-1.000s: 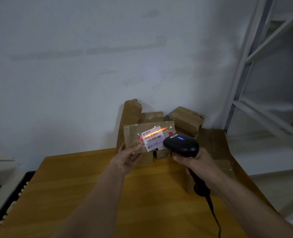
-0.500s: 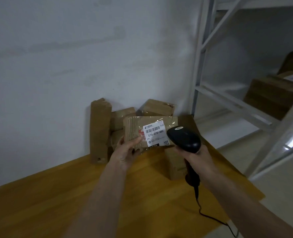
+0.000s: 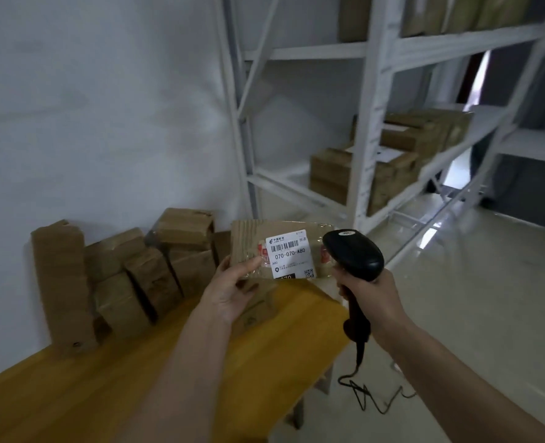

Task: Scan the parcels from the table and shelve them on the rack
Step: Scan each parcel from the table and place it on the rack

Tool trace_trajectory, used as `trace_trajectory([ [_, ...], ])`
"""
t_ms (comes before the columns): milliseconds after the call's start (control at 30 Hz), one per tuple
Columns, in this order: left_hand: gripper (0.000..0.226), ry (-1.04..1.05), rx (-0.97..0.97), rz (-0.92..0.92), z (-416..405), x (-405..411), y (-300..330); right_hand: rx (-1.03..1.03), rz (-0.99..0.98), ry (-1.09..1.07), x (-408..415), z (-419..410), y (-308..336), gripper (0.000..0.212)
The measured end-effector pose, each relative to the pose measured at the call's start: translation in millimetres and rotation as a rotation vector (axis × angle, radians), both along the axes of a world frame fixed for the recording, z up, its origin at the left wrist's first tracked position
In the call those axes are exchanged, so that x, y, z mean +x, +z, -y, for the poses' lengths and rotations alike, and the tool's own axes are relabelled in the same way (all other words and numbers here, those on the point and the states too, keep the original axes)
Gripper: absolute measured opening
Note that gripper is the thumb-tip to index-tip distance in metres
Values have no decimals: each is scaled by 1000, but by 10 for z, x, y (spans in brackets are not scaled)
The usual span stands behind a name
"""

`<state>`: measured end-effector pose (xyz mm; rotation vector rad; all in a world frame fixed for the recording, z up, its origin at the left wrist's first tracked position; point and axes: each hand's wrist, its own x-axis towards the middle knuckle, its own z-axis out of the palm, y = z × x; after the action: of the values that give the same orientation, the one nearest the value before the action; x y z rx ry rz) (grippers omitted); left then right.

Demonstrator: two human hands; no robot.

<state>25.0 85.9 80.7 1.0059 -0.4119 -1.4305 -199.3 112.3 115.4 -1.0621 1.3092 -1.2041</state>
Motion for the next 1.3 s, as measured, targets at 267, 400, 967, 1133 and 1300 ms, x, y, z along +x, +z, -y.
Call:
trace_trajectory([
  [267, 122, -110, 3, -67, -54, -1579, 101, -1, 56, -161, -1543, -246, 110, 12],
  [400, 88, -105, 16, -64, -115, -2228, 130, -19, 66, -213, -2185, -333, 134, 9],
  [967, 105, -146, 13, 202, 438, -4075, 322, -43, 235, -377, -3673, -32, 229, 7],
  [1133, 87, -191, 77, 340, 985, -4416, 251, -57, 251, -431, -4026, 392, 125, 6],
  [1300, 59, -249, 63, 472, 1715, -4765, 332, -36, 221, -432, -4367, 1052, 165, 13],
])
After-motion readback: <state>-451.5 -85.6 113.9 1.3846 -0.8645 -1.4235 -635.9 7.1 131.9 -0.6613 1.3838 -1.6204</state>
